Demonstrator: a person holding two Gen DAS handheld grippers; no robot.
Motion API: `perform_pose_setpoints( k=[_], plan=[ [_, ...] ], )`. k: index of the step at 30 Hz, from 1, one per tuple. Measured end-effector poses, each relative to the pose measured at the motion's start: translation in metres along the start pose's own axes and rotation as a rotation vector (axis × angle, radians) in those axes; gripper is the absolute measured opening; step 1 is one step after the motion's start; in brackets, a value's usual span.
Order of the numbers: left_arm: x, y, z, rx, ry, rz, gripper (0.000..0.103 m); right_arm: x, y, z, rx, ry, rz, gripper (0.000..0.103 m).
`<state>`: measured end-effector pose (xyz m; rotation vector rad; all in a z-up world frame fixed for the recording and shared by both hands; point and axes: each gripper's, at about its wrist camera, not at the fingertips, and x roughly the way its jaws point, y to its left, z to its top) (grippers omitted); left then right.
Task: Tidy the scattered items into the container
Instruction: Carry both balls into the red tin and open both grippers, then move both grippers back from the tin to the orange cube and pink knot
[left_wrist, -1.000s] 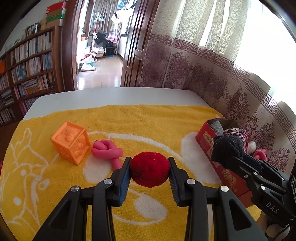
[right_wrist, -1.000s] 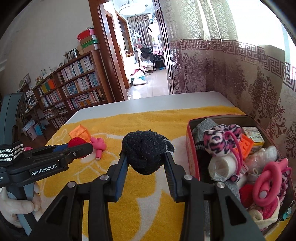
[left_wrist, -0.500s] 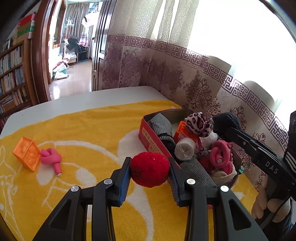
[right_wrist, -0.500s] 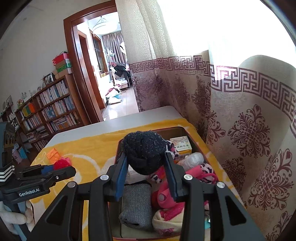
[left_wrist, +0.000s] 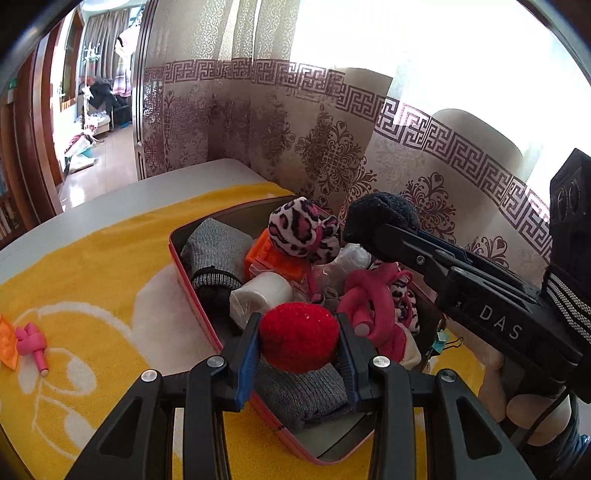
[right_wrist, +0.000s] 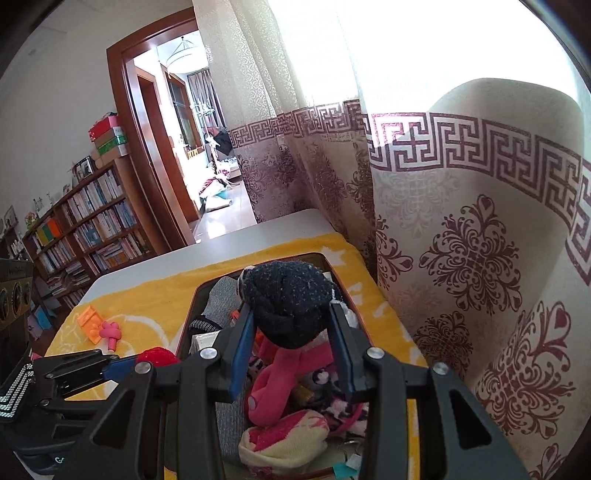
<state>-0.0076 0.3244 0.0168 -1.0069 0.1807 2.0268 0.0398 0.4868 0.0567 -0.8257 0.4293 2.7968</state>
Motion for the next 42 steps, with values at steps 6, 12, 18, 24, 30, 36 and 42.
perform_pose_setpoints(
  k=[6,12,18,24,30,36,42],
  plan=[
    [0.022,-0.004,0.001,0.011,0.050,-0.001,0.052,0.016,-0.014,-0.002,0.070,0.038,0.031,0.051],
    [0.016,-0.001,0.002,-0.010,0.032,-0.016,0.071,0.010,-0.023,-0.001,0.124,0.017,0.040,0.068],
    [0.006,0.005,0.002,-0.021,0.014,-0.007,0.071,0.007,-0.016,0.001,0.113,0.011,0.045,0.068],
    [-0.005,0.017,-0.002,-0.043,0.004,0.019,0.071,0.003,-0.002,0.000,0.094,0.006,0.052,0.068],
    [-0.019,0.031,-0.008,-0.058,-0.017,0.070,0.071,0.000,0.013,0.000,0.075,0.003,0.058,0.068],
    [-0.031,0.049,-0.017,-0.080,-0.025,0.101,0.079,-0.001,0.030,-0.001,0.055,0.004,0.064,0.068],
    [-0.047,0.073,-0.028,-0.116,-0.035,0.134,0.079,-0.003,0.055,0.000,0.022,0.002,0.081,0.069]
  ],
)
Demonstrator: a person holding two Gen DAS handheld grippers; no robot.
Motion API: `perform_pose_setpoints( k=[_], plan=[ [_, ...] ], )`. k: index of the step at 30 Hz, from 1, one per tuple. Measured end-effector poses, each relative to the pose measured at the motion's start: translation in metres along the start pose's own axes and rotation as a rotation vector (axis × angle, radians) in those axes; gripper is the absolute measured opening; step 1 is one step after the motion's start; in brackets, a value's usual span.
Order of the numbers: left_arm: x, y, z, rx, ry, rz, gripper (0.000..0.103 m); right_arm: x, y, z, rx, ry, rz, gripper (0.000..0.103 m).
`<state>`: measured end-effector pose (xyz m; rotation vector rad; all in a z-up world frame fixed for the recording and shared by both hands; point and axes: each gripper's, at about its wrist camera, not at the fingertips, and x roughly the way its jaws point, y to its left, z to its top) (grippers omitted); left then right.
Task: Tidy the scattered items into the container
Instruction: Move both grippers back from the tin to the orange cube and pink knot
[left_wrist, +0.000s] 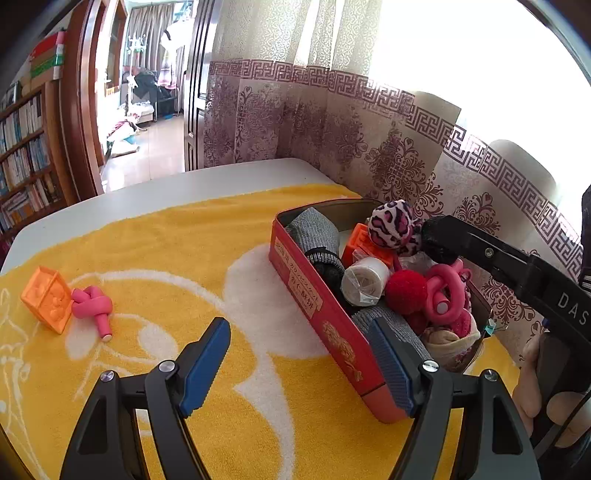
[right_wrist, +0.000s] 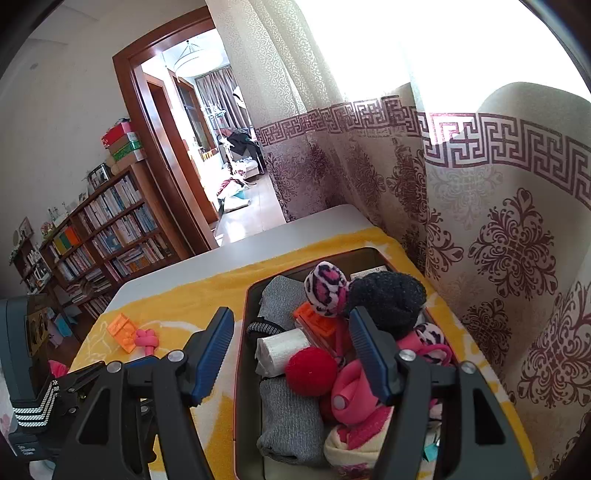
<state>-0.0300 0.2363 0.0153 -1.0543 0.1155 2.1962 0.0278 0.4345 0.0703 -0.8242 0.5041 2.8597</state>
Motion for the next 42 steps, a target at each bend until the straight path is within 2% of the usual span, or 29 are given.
perform_pose_setpoints(
  k=[7,19,27,36,42],
  plan=[
    [-0.021,0.045,-0.005,-0.051,-0.023,0.055,0.079,0.009,0.037,-0.003,-0.049,0.014,0.034,0.071],
    [-0.063,0.148,-0.023,-0.173,-0.057,0.201,0.079,0.038,0.109,-0.012,-0.150,0.077,0.104,0.072],
    [-0.079,0.202,-0.036,-0.259,-0.063,0.250,0.079,0.052,0.145,-0.016,-0.200,0.106,0.134,0.072],
    [-0.064,0.241,-0.036,-0.269,-0.043,0.249,0.079,0.081,0.175,-0.020,-0.235,0.153,0.145,0.073],
    [-0.042,0.253,-0.027,-0.214,-0.028,0.251,0.079,0.105,0.196,-0.029,-0.257,0.195,0.150,0.073]
  ],
)
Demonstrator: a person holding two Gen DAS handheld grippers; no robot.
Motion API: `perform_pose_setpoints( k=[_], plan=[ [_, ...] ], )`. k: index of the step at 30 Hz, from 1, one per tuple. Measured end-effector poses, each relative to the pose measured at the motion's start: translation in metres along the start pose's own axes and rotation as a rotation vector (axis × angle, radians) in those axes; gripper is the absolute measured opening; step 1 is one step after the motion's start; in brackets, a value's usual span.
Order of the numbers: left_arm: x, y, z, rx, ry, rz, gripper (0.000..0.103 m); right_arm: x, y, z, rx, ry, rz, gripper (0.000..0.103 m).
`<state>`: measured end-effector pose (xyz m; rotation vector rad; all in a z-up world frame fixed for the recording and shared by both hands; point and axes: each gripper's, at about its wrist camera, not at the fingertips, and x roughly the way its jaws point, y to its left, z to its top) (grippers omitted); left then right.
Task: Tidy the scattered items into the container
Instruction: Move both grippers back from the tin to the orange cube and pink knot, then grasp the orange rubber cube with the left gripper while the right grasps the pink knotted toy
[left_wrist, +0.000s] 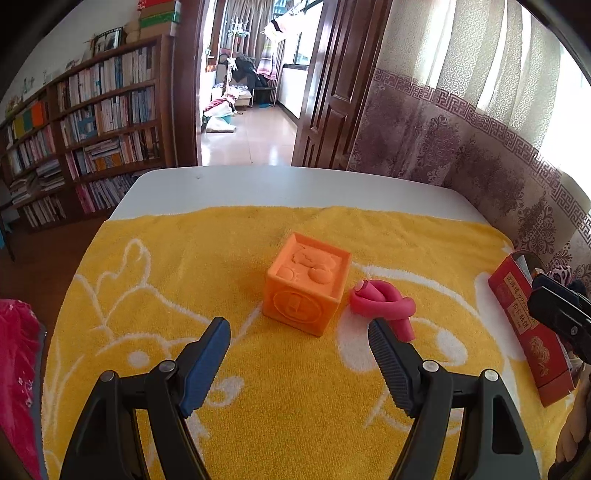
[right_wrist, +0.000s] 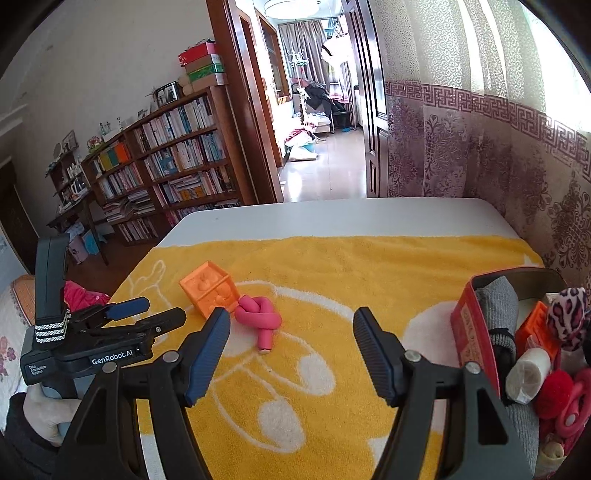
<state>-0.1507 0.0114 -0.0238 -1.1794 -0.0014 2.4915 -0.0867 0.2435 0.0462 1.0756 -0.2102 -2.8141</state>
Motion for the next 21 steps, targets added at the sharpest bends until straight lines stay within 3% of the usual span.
perform_pose_setpoints(
  k=[9,21],
  plan=[
    [0.042,0.001,0.018,0.080,0.032,-0.001,0.079,0.041,0.006,-0.006,-0.001,0.075,0.003,0.073],
    [0.068,0.001,0.027,0.085,0.020,-0.025,0.075,0.080,0.013,-0.015,-0.058,0.127,0.016,0.073]
  ],
)
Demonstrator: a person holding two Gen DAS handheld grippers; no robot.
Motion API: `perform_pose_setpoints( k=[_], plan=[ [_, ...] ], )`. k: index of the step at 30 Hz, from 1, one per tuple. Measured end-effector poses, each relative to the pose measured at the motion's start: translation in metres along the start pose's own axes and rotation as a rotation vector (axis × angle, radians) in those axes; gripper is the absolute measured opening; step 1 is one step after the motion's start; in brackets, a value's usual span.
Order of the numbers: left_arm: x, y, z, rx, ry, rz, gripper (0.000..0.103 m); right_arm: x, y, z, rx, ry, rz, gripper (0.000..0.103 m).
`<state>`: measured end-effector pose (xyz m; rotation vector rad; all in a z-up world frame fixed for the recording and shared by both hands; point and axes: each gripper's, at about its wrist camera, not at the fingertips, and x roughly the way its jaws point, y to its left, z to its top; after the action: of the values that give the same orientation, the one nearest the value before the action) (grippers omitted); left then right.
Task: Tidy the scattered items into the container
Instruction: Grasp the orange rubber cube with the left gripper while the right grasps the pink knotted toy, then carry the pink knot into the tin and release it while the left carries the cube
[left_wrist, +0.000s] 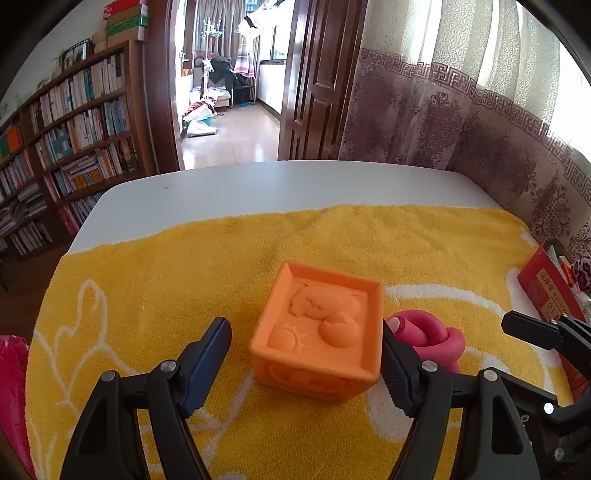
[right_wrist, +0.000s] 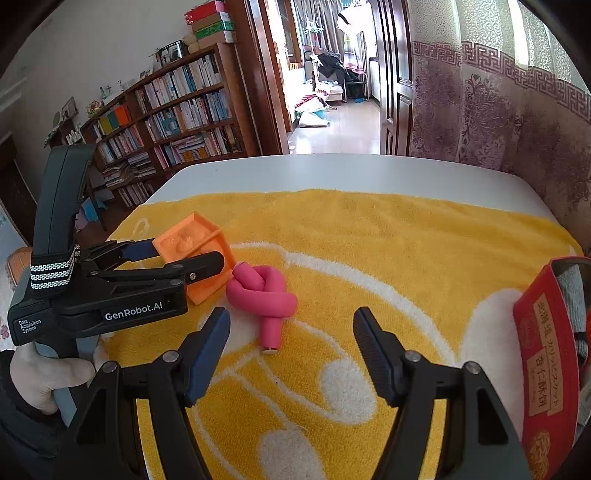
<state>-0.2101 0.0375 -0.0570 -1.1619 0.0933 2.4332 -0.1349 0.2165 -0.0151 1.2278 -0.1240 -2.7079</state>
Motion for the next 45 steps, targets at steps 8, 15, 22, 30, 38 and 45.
perform_pose_setpoints(
  k=[8,15,22,30,38,45],
  plan=[
    [-0.005,0.000,-0.002,0.003,-0.010,-0.027,0.059,0.019,0.018,0.000,-0.053,0.011,0.014,0.073],
    [-0.007,0.006,-0.005,-0.021,-0.012,-0.042,0.059,0.035,0.027,0.004,-0.082,0.044,0.011,0.073],
    [0.000,0.011,-0.006,-0.050,0.020,-0.057,0.059,0.047,0.024,0.005,-0.084,0.105,-0.021,0.057],
    [0.009,0.008,-0.006,-0.053,0.051,-0.048,0.059,0.039,0.015,0.004,-0.050,0.087,-0.062,0.030],
    [0.005,0.006,-0.007,-0.051,0.038,-0.025,0.057,0.021,0.000,0.002,0.005,0.062,-0.072,0.030],
    [-0.008,0.003,-0.011,-0.064,0.028,-0.003,0.057,-0.009,-0.012,0.000,0.036,0.012,-0.064,0.030]
  ],
)
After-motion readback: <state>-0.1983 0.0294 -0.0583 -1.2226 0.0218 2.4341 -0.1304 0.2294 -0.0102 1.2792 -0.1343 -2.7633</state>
